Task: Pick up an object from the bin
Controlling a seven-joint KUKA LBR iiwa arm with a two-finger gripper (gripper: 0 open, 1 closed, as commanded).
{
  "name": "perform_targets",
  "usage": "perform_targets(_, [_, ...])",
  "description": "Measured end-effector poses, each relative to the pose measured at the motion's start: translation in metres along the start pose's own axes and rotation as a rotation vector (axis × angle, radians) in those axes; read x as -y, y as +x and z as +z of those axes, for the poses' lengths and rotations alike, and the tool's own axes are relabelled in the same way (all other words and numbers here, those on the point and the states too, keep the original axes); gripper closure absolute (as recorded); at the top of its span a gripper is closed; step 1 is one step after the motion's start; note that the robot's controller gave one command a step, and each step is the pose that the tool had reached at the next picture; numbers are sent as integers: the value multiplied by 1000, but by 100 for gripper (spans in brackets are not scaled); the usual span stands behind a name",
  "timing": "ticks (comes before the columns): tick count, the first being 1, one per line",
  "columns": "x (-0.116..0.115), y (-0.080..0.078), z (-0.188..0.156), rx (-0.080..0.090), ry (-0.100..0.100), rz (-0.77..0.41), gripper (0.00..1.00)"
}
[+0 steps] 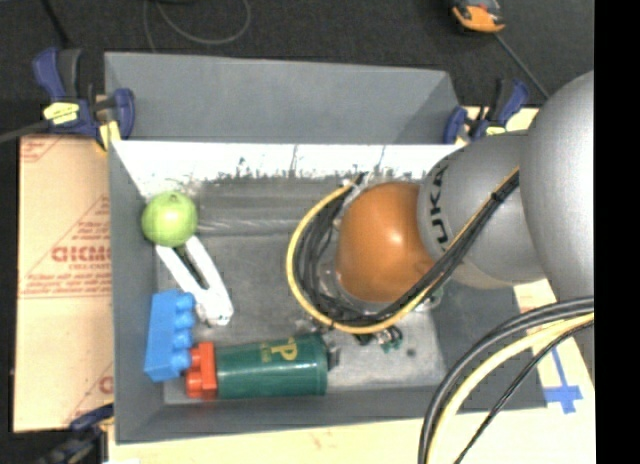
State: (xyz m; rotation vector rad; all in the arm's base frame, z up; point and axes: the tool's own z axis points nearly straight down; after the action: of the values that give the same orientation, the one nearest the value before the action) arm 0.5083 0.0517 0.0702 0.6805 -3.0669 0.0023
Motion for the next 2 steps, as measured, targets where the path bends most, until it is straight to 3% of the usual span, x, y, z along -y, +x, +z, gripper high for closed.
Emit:
perform_targets(1, [0, 0, 0, 0, 0, 0, 100])
perform_targets(2, [0, 3, -42, -7, -3, -9, 100])
